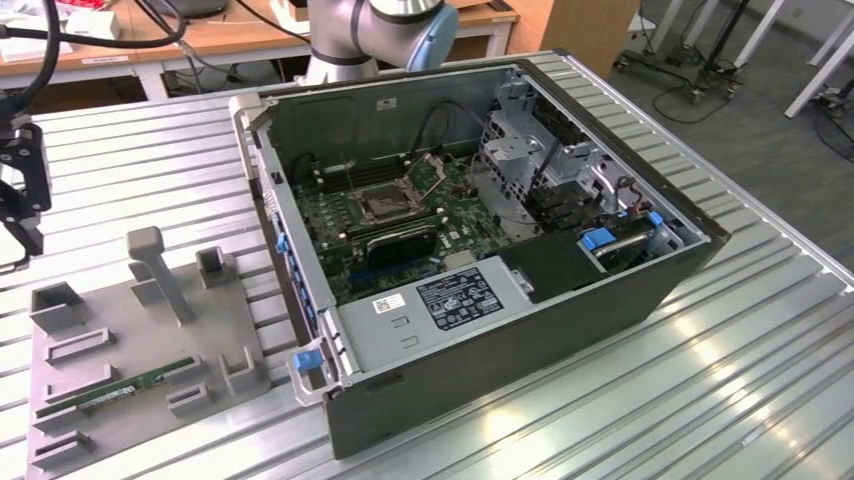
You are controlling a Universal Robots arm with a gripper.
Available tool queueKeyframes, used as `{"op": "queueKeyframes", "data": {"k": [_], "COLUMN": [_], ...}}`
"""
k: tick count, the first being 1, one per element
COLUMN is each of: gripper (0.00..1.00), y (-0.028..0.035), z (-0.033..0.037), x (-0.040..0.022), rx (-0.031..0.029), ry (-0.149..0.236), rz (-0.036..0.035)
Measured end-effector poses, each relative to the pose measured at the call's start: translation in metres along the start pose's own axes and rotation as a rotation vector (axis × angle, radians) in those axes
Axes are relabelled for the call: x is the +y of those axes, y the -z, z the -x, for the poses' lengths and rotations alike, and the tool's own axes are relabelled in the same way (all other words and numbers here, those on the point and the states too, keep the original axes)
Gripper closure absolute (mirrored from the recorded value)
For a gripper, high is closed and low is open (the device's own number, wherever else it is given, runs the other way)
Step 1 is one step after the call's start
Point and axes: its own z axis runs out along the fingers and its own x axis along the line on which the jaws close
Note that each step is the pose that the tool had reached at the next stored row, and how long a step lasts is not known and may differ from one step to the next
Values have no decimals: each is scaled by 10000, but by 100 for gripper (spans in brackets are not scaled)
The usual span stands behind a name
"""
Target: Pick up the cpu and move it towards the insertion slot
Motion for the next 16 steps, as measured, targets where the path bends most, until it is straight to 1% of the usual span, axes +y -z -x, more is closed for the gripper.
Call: {"op": "queueKeyframes", "data": {"k": [8,16], "gripper": [45,45], "y": [0,1], "z": [112,251], "x": [-2,-4], "rx": [0,1], "ry": [0,-1], "rz": [0,0]}}
